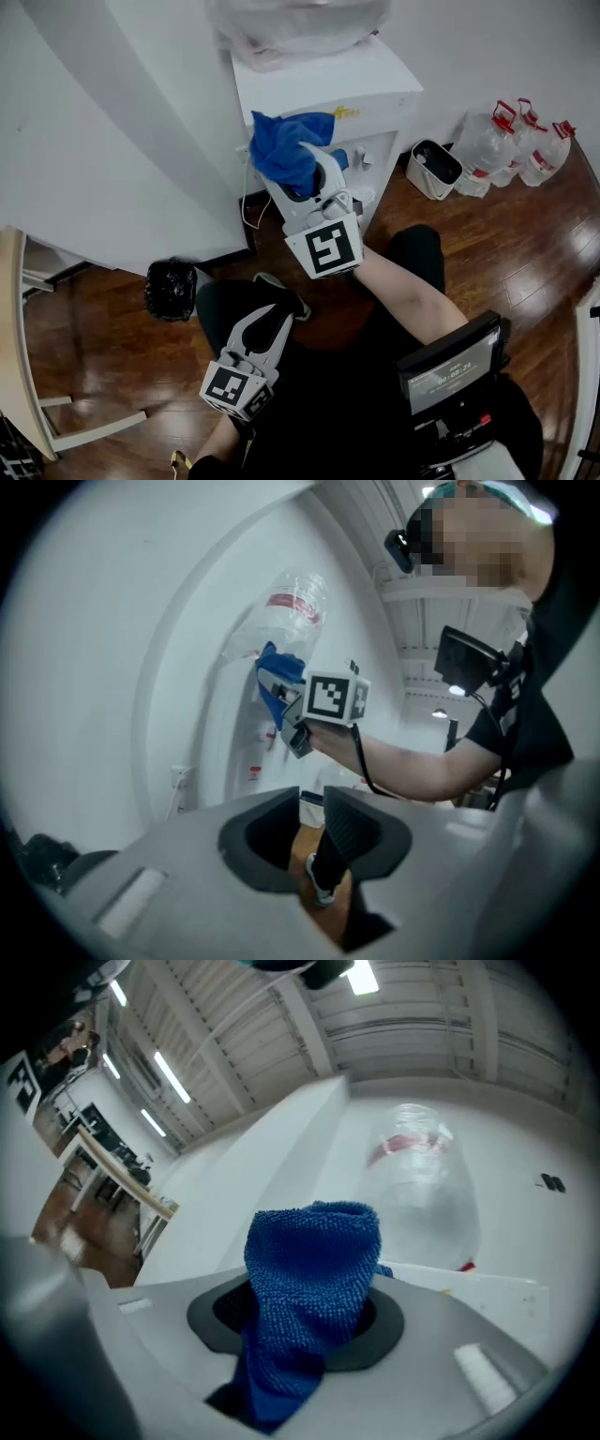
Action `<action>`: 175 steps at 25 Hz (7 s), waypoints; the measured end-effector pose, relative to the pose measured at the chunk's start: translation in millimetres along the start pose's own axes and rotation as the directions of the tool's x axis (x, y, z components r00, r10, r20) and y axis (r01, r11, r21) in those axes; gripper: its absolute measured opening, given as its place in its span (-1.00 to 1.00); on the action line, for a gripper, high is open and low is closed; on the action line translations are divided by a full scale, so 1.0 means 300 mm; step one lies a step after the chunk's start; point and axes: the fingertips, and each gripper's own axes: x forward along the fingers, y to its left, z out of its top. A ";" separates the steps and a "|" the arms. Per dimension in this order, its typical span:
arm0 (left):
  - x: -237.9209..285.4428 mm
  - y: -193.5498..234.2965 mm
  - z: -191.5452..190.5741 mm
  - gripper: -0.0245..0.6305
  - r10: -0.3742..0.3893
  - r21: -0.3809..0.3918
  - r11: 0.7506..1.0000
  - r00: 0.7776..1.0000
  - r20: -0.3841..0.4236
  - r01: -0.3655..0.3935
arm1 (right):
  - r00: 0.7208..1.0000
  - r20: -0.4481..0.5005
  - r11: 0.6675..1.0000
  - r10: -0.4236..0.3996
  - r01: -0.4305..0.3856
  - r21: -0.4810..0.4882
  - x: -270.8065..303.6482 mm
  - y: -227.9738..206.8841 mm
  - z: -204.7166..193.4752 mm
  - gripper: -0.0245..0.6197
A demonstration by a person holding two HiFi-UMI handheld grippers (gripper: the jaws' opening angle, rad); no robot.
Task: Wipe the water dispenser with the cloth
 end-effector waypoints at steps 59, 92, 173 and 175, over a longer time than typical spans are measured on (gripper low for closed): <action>0.278 -0.160 -0.056 -0.68 -0.168 -0.065 0.984 0.983 -0.069 0.163 | 0.888 -0.357 0.842 -0.290 0.059 -0.536 -0.394 -0.588 -0.558 -0.43; 0.235 -0.144 -0.082 -0.68 -0.196 -0.090 0.978 0.978 -0.073 0.189 | 0.728 -0.635 0.318 -0.260 -0.556 -0.768 -0.381 -0.250 -1.032 -0.43; 0.022 0.058 0.041 -0.68 -0.155 -0.104 0.983 0.988 -0.021 0.152 | 0.889 -0.445 -0.207 -0.103 0.419 0.884 -0.177 0.227 -0.973 -0.45; 0.023 0.064 0.035 -0.68 -0.150 -0.108 0.983 0.988 -0.027 0.147 | 0.863 -0.505 -0.083 -0.015 0.502 0.861 -0.210 0.290 -1.041 -0.45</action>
